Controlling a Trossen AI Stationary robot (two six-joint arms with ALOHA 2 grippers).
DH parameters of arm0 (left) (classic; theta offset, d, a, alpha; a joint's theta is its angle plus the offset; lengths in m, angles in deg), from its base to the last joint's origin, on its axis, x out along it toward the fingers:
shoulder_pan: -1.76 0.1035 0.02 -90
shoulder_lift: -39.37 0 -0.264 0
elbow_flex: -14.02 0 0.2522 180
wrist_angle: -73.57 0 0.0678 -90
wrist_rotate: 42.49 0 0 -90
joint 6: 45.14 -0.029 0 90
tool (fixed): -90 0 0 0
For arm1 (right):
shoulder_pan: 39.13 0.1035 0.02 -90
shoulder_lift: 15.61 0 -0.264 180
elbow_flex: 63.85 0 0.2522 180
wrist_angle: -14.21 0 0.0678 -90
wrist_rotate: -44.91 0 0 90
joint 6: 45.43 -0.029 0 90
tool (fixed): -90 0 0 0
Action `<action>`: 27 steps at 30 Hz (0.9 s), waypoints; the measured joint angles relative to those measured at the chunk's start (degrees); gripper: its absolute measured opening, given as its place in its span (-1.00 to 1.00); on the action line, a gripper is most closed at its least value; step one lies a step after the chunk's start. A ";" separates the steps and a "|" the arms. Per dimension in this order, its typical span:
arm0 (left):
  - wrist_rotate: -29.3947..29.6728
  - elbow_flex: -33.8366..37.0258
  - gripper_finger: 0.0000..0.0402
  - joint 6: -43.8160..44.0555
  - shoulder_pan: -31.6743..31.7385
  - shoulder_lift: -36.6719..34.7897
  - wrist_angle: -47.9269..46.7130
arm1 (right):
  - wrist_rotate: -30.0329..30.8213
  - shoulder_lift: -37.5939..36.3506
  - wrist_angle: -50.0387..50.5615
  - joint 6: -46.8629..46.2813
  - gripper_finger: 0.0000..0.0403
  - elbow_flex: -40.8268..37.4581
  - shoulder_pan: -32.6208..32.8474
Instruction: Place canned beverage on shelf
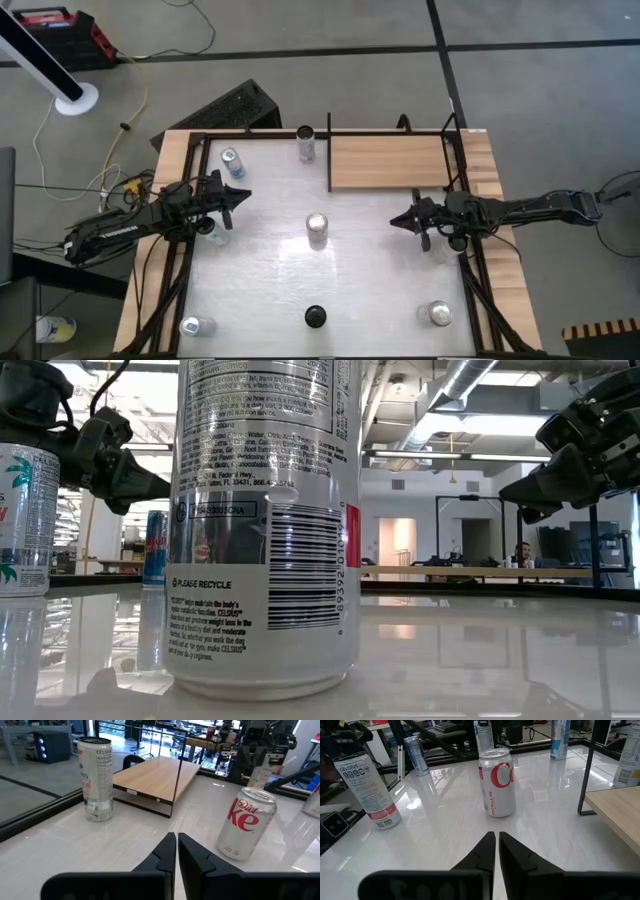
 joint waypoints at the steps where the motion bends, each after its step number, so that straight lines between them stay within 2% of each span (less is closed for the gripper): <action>1: 0.20 0.00 -0.98 0.09 0.00 0.00 0.02 | 0.00 0.00 0.02 0.00 -0.75 0.02 0.00; 6: 1.32 0.00 -0.98 4.96 0.00 0.00 1.21 | 0.02 0.01 -2.44 4.53 -0.75 0.02 -0.22; 13: 0.43 0.00 -0.98 20.72 0.00 0.00 4.20 | 0.16 -0.04 -10.59 7.54 -0.75 3.53 -3.16; 16: -0.04 0.04 -0.98 20.01 0.00 0.07 9.84 | -1.47 0.00 -12.63 8.48 -0.75 8.04 -4.56; 20: -0.12 0.00 -0.98 17.14 -0.02 0.06 20.57 | -1.88 0.00 -7.91 5.84 -0.75 16.39 -5.27; 24: 1.61 0.00 -0.98 17.24 -0.99 1.72 21.16 | -1.92 0.00 -0.54 0.28 -0.75 23.59 -5.25; 27: 4.89 -1.58 -0.98 17.78 -2.16 5.24 20.46 | -1.90 0.00 4.16 3.29 -0.75 27.45 -5.27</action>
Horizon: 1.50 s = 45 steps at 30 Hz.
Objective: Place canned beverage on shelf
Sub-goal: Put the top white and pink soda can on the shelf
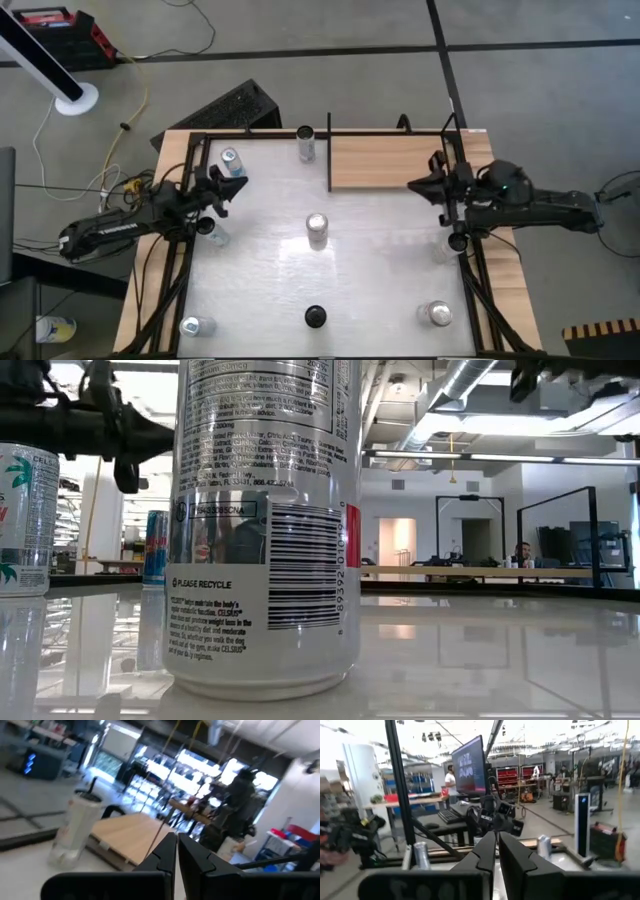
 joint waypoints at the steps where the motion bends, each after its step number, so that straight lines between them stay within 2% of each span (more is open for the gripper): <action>1: 0.83 -1.03 -0.98 0.02 -0.48 1.62 -0.02 | 0.06 -0.03 0.51 0.81 -0.75 0.86 0.00; 6: 2.54 -8.81 -0.98 -1.86 -2.29 11.61 -2.72 | 0.17 -0.02 -0.55 1.23 -0.75 1.94 0.00; 14: 3.93 -23.18 -0.98 -12.39 -2.50 29.52 -14.40 | 0.33 0.02 1.32 1.83 -0.75 1.94 0.00; 20: 4.13 -28.71 -0.94 -20.45 -2.50 38.10 -13.77 | 0.50 0.00 2.74 5.74 -0.75 1.94 -0.09; 25: 8.89 -30.34 -0.69 -25.22 -2.47 43.08 -10.23 | 0.50 0.01 4.09 5.84 -0.75 1.94 -0.08; 29: 8.11 -31.03 -0.37 -30.39 -2.50 46.05 -5.85 | 0.88 0.02 5.00 8.03 -0.75 1.94 -0.11; 33: 8.02 -34.25 -0.03 -31.61 -2.50 47.91 -7.87 | 0.92 0.02 4.81 8.90 -0.75 1.94 -0.09; 35: 7.96 -36.77 0.13 -30.49 -2.50 48.27 -11.55 | 0.92 0.00 4.66 10.19 -0.75 1.94 -0.02; 38: 6.56 -42.76 0.29 -27.86 -2.47 48.29 -24.78 | 0.84 0.18 4.62 10.72 -0.75 1.94 0.86; 42: 5.67 -52.97 0.35 -23.49 -2.62 48.28 -47.57 | 0.70 2.31 3.39 10.87 -0.75 1.94 3.02; 45: 4.02 -58.35 0.35 -20.17 -3.21 48.17 -59.33 | 0.66 4.76 0.68 11.95 -0.75 1.94 4.77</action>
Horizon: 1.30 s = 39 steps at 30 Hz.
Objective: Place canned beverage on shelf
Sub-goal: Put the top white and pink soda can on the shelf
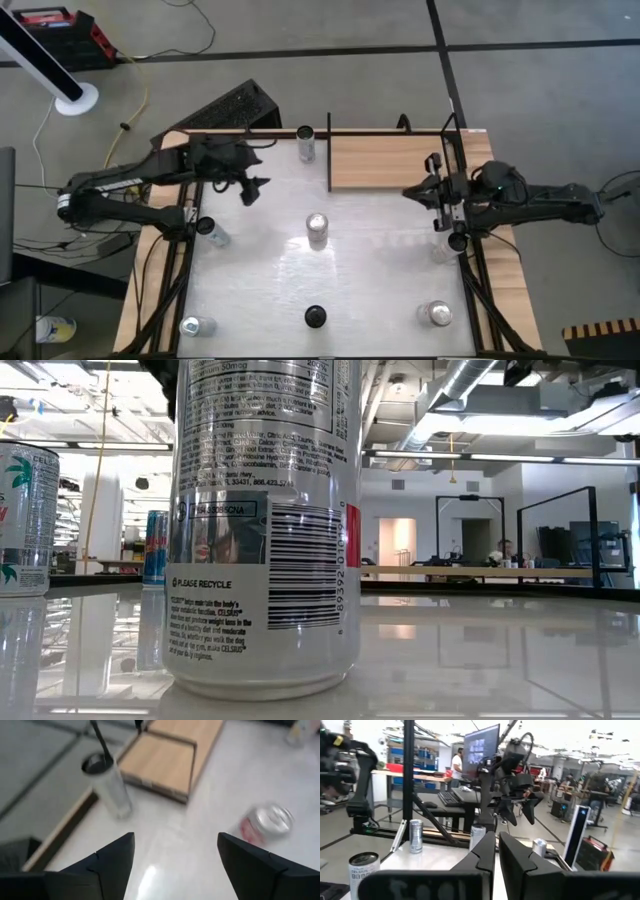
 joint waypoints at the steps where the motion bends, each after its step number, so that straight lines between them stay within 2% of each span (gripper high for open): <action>1: -0.44 -1.07 0.34 0.90 -0.33 -0.17 -2.67 | 0.00 0.91 -0.93 0.67 -0.75 0.00 0.65; 7: -0.27 -2.38 0.33 5.70 -2.35 -1.20 -9.60 | -0.17 7.21 -7.75 4.48 -0.75 0.00 4.16; 16: 1.04 -0.65 0.33 8.79 -6.21 1.00 -6.78 | 0.05 16.18 -8.11 8.84 -0.75 -0.54 8.86; 22: 0.49 0.46 0.33 13.09 -10.46 1.89 -7.31 | 5.78 18.68 -7.92 9.54 -0.75 -2.05 10.86; 25: -2.99 0.46 0.33 14.45 -13.30 2.06 2.25 | 8.26 18.33 -8.53 10.33 -0.75 -2.05 11.04; 28: -8.47 0.44 0.33 10.85 -18.97 4.62 14.88 | 8.78 18.24 -8.41 10.48 -0.75 -1.99 10.82; 34: -7.76 0.44 0.33 -3.80 -33.12 15.88 36.84 | 8.79 18.12 -8.89 11.23 -0.75 -1.99 10.58; 37: -7.60 0.33 0.33 -10.09 -37.79 21.99 42.67 | 8.77 18.10 -9.16 11.25 -0.75 -1.99 10.68; 39: -5.65 -1.41 0.33 -10.38 -39.88 24.92 42.60 | 8.76 18.10 -9.33 11.02 -0.75 -1.99 10.71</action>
